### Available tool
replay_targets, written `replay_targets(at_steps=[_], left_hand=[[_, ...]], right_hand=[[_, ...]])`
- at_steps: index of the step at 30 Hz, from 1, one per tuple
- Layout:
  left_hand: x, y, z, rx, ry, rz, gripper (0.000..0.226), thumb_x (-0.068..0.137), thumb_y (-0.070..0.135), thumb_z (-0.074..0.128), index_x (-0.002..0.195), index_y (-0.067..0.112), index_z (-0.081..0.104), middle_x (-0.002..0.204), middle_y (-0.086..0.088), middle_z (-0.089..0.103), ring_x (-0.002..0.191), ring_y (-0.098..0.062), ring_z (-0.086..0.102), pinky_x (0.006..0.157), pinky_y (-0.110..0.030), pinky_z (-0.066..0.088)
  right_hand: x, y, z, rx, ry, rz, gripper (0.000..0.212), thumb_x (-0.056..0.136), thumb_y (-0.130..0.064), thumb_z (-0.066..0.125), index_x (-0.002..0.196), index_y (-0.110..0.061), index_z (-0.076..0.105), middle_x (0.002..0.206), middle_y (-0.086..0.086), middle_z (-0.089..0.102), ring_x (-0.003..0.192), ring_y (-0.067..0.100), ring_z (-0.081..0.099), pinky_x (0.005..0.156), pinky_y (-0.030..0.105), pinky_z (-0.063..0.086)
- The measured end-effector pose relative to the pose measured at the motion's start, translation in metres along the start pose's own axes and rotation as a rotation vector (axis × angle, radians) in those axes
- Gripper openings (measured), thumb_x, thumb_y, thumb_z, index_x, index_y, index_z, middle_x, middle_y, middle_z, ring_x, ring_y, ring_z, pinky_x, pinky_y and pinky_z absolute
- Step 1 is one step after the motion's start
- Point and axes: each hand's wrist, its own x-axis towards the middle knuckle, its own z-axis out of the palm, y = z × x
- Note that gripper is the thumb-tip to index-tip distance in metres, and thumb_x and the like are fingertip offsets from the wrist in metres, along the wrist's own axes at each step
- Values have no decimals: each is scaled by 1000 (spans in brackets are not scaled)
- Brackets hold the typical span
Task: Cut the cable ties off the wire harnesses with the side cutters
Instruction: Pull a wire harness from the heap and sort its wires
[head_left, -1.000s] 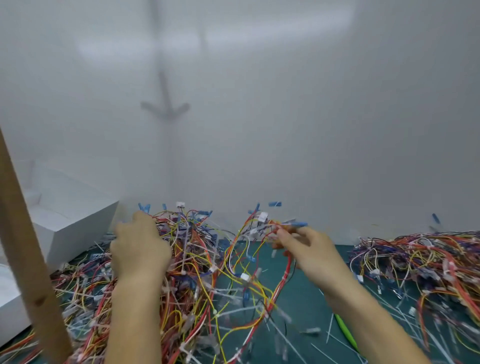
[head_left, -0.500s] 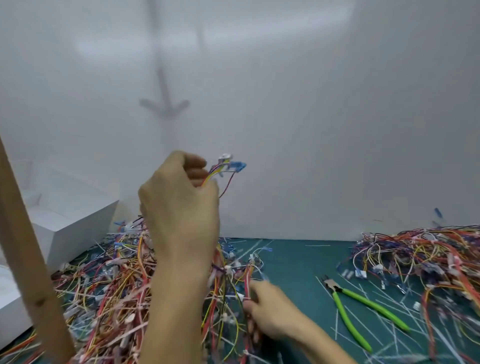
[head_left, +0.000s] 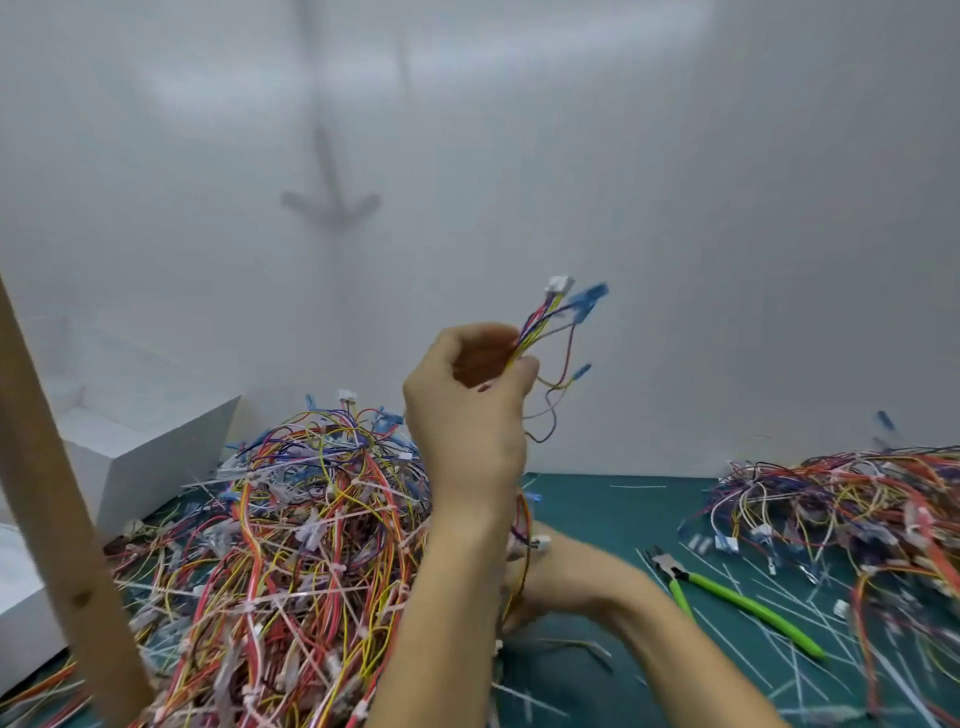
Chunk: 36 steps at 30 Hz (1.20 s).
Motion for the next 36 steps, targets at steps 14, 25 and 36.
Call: replay_targets(at_steps=[14, 25, 36], left_hand=[[-7, -4, 14, -542, 59, -463, 20, 87, -1, 65, 82, 18, 62, 70, 5, 60, 56, -8, 50, 53, -23, 41], [-7, 34, 0, -283, -265, -426, 9, 94, 18, 58, 99, 15, 64, 96, 3, 71, 94, -12, 69, 89, -36, 56], [-12, 4, -2, 954, -878, -33, 25, 97, 31, 52, 102, 18, 72, 100, 1, 74, 93, -16, 67, 86, -34, 54]], right_hand=[[-56, -18, -65, 456, 427, -324, 30, 99, -33, 52, 99, -15, 75, 94, 0, 77, 85, 11, 73, 69, 19, 54], [-55, -13, -68, 684, 891, -285, 15, 91, -9, 67, 77, -4, 70, 69, 10, 71, 56, 9, 69, 45, 18, 47], [-89, 46, -118, 771, 1322, -345, 21, 95, -11, 63, 82, -27, 68, 66, -14, 71, 66, 4, 65, 52, 17, 54]])
